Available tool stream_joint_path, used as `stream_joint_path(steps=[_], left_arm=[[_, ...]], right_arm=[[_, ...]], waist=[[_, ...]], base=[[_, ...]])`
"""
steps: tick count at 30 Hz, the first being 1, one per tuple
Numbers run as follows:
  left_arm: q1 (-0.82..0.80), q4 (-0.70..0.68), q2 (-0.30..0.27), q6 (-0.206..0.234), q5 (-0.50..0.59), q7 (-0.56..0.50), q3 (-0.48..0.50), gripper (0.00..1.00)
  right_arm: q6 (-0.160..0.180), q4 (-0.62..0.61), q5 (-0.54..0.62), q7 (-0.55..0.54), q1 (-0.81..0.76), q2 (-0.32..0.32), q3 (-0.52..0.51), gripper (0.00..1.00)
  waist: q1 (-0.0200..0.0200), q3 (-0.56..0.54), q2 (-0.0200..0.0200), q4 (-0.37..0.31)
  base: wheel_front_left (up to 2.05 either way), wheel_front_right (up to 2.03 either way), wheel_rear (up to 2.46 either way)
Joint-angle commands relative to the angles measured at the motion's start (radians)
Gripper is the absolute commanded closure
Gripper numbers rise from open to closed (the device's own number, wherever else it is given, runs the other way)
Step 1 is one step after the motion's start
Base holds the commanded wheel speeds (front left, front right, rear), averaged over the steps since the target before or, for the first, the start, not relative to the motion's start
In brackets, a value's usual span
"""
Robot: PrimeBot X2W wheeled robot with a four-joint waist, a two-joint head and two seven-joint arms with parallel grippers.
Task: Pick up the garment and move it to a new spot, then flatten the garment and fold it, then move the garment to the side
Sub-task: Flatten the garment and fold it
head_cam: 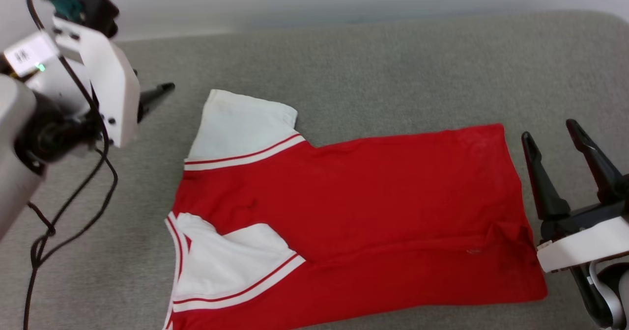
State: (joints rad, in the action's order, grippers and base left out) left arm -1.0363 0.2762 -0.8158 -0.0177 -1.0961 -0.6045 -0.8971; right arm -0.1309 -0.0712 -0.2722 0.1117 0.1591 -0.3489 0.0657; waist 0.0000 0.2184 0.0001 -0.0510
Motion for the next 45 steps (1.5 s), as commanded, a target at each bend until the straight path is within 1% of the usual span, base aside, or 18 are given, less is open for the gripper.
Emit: stream_joint_path(steps=[1,6,10,13,19,22,26,27,28,33,35,37,39,40,43,44,45], left_arm=[[-0.041,0.019,0.005,-0.002,-0.015,-0.048,0.005,0.0],[-0.158,0.071,0.001,0.01,-0.032,-0.196,0.005,0.0],[-0.224,0.104,0.006,0.028,-0.035,-0.277,0.006,0.0],[-0.252,0.133,0.015,0.034,-0.021,-0.309,-0.006,0.0],[-0.274,0.194,0.035,0.031,-0.01,-0.319,-0.02,0.0],[-0.272,0.229,0.048,0.019,-0.011,-0.326,-0.025,0.0],[-0.252,0.267,0.057,-0.004,0.0,-0.364,-0.066,0.0],[-0.247,0.272,0.059,-0.009,-0.002,-0.371,-0.072,0.76],[-0.245,0.277,0.062,-0.013,-0.005,-0.373,-0.072,1.0],[-0.254,0.286,0.076,-0.033,0.0,-0.351,-0.069,1.0],[-0.26,0.284,0.083,-0.041,0.003,-0.339,-0.068,1.0],[-0.258,0.278,0.092,-0.053,0.007,-0.322,-0.072,1.0],[-0.252,0.268,0.101,-0.063,0.011,-0.307,-0.079,1.0],[-0.247,0.263,0.105,-0.068,0.012,-0.298,-0.082,1.0],[-0.232,0.248,0.119,-0.078,0.012,-0.278,-0.089,1.0],[-0.224,0.221,0.132,-0.085,0.013,-0.259,-0.093,1.0],[-0.22,0.212,0.136,-0.086,0.017,-0.253,-0.097,1.0]], right_arm=[[0.0,-0.027,0.011,-0.009,-0.008,0.021,-0.003,0.0],[0.001,-0.073,0.027,-0.022,0.018,0.047,-0.005,0.0],[0.001,-0.086,0.024,-0.017,0.044,0.052,0.001,0.0],[0.001,-0.088,0.023,-0.011,0.058,0.054,0.003,0.0],[0.001,-0.08,0.026,0.003,0.089,0.054,0.015,0.0],[0.001,-0.076,0.027,0.009,0.104,0.055,0.022,0.0],[0.001,-0.062,0.028,0.013,0.11,0.051,0.019,0.0],[0.001,-0.059,0.026,0.013,0.111,0.05,0.018,0.0],[0.001,-0.056,0.023,0.012,0.114,0.049,0.016,0.0],[0.001,-0.057,0.031,-0.009,0.15,0.015,-0.005,0.0],[0.001,-0.061,0.032,-0.041,0.178,-0.011,-0.01,0.0],[0.001,-0.056,0.021,-0.103,0.207,-0.056,0.007,0.0],[0.001,-0.045,-0.004,-0.193,0.24,-0.121,0.04,0.0],[0.001,-0.044,-0.013,-0.237,0.264,-0.162,0.064,0.0],[0.001,-0.025,-0.079,-0.394,0.33,-0.269,0.156,0.0],[0.001,0.002,-0.179,-0.558,0.418,-0.358,0.242,0.0],[0.001,0.01,-0.212,-0.612,0.443,-0.382,0.277,0.0]], waist=[[0.0,0.078,-0.0001,-0.05],[0.0,0.172,-0.0001,-0.096],[0.0,0.238,-0.0001,-0.126],[0.0,0.277,-0.0001,-0.14],[0.0,0.331,-0.0001,-0.16],[0.0,0.35,-0.0001,-0.166],[0.0,0.356,-0.0001,-0.166],[0.0,0.355,-0.0001,-0.166],[0.0,0.352,-0.0001,-0.165],[0.0,0.323,-0.0001,-0.15],[0.0,0.304,-0.0001,-0.141],[0.0,0.281,-0.0001,-0.13],[0.0,0.26,-0.0001,-0.113],[0.0,0.25,-0.0001,-0.105],[0.0,0.226,-0.0001,-0.082],[0.0,0.212,-0.0001,-0.059],[0.0,0.21,-0.0001,-0.051]], base=[[0.0,0.0,0.0],[0.0,0.0,0.0],[0.0,0.0,0.0],[0.0,0.0,0.0],[0.0,0.0,0.0],[0.0,0.0,0.0],[0.0,0.0,0.0],[0.0,0.0,0.0],[0.0,0.0,0.0],[0.0,0.0,0.0],[0.0,0.0,0.0],[0.0,0.0,0.0],[0.0,0.0,0.0],[0.0,0.0,0.0],[0.0,0.0,0.0],[0.0,0.0,0.0],[0.0,0.0,0.0]])
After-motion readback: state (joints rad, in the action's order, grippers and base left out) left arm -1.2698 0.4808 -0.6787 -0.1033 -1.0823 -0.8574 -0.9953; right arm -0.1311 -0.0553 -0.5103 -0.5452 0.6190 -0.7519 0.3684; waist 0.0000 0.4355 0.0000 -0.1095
